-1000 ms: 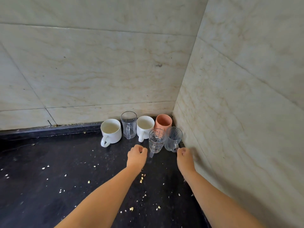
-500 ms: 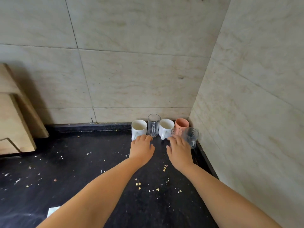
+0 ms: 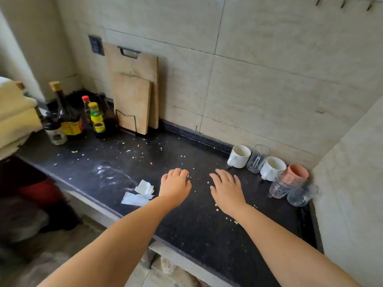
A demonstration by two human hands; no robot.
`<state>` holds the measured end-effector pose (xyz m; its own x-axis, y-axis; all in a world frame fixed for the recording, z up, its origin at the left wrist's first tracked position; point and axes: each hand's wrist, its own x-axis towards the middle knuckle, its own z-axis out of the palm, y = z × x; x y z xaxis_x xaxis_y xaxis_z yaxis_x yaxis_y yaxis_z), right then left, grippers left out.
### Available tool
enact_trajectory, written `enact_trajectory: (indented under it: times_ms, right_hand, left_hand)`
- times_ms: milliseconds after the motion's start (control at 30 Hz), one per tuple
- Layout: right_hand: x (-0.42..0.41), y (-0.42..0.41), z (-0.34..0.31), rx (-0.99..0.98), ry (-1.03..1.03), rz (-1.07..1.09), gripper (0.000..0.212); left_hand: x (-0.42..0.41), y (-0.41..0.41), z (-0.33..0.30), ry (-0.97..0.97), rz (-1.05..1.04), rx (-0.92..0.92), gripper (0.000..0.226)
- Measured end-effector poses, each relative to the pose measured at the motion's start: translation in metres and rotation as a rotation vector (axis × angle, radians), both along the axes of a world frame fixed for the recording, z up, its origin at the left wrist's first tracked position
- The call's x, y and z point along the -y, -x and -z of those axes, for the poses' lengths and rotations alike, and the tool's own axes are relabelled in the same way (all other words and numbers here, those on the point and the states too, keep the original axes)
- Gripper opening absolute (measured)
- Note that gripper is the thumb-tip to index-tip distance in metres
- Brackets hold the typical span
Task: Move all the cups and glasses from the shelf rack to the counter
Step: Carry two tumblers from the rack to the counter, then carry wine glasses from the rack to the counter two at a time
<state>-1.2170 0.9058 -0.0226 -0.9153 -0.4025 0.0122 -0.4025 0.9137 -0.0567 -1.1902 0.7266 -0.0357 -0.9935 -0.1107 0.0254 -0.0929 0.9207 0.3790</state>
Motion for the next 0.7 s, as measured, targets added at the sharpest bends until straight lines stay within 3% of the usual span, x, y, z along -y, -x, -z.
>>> enact_trajectory:
  times_ms: [333, 567, 700]
  right_hand:
    - [0.144, -0.118, 0.029, 0.071, -0.039, -0.522, 0.046]
    - [0.273, -0.245, 0.025, 0.031, 0.001, -0.858, 0.047]
    - [0.342, -0.339, 0.030, 0.008, 0.057, -0.986, 0.043]
  left_hand:
    - [0.102, -0.211, 0.020, 0.042, -0.436, 0.069, 0.040]
    - [0.187, -0.375, 0.012, 0.055, -0.804, 0.066, 0.039]
    - [0.227, -0.470, 0.011, 0.063, -0.898, 0.052, 0.055]
